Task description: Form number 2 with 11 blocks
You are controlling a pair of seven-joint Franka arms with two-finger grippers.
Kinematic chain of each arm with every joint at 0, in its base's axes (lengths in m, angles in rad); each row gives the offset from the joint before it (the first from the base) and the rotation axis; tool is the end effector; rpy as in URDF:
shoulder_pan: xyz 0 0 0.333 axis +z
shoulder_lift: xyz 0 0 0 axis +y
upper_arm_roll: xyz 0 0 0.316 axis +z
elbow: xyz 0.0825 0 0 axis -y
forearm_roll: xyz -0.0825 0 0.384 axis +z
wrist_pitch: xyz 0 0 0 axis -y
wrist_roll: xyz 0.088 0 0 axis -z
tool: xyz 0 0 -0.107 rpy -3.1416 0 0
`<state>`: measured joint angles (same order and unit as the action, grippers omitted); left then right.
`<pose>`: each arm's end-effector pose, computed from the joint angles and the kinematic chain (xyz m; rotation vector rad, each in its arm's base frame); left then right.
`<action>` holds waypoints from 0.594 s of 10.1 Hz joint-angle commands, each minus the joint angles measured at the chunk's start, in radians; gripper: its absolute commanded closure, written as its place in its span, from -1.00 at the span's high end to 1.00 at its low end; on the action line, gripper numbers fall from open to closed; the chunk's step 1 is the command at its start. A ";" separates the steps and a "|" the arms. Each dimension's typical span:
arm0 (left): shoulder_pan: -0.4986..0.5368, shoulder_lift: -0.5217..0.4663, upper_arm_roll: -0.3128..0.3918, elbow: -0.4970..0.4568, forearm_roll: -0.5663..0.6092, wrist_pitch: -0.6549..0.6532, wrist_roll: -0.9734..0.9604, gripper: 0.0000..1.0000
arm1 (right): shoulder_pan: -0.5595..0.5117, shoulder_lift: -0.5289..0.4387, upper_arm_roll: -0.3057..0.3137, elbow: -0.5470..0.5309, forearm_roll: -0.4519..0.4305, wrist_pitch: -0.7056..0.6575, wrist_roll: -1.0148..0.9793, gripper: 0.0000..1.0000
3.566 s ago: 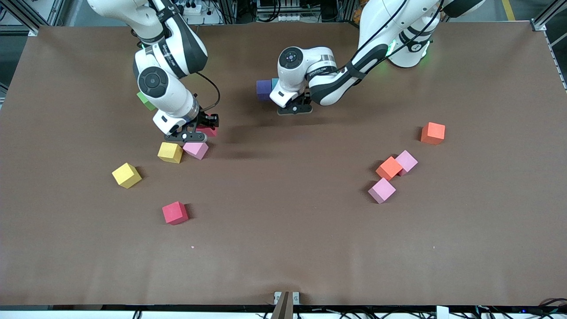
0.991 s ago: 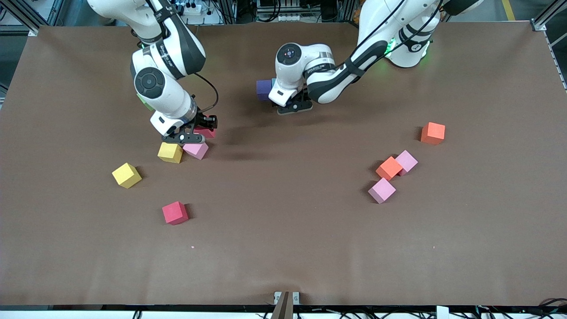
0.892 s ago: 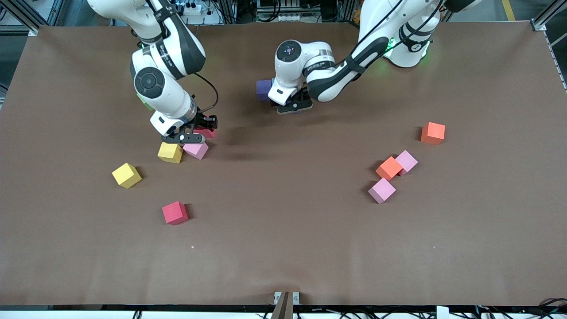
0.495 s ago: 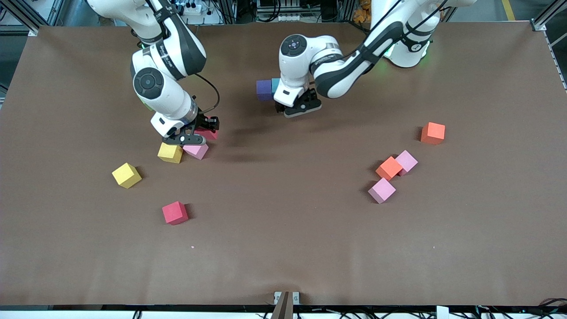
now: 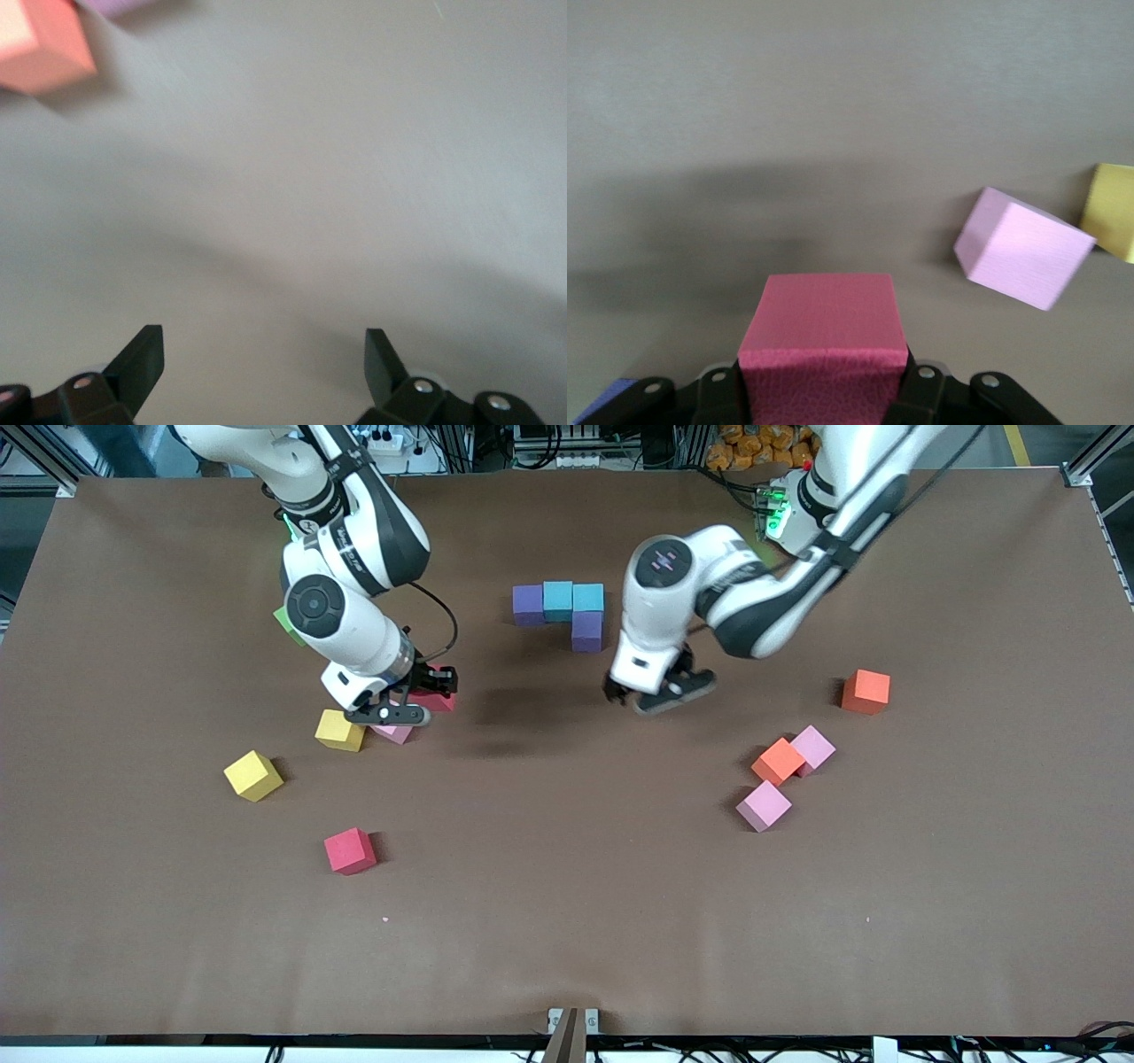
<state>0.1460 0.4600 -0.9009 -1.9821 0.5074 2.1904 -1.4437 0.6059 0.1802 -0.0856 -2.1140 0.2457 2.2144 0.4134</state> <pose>0.4627 -0.3785 0.3073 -3.0233 -0.6462 -0.0408 0.4817 0.2859 0.3241 -3.0111 0.0721 0.2237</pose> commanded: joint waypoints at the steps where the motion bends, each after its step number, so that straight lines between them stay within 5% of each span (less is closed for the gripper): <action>1: 0.110 -0.018 -0.023 0.054 -0.020 -0.095 0.066 1.00 | 0.026 0.099 0.003 0.113 0.020 -0.019 0.001 -0.78; 6: 0.260 0.043 -0.004 0.172 -0.020 -0.164 0.352 1.00 | 0.123 0.266 0.003 0.307 0.020 -0.019 0.045 -0.40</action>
<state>0.3673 0.4745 -0.9031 -1.8353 0.5045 2.0472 -1.1733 0.7059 0.3810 -0.0822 -1.8964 0.2538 2.2144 0.4234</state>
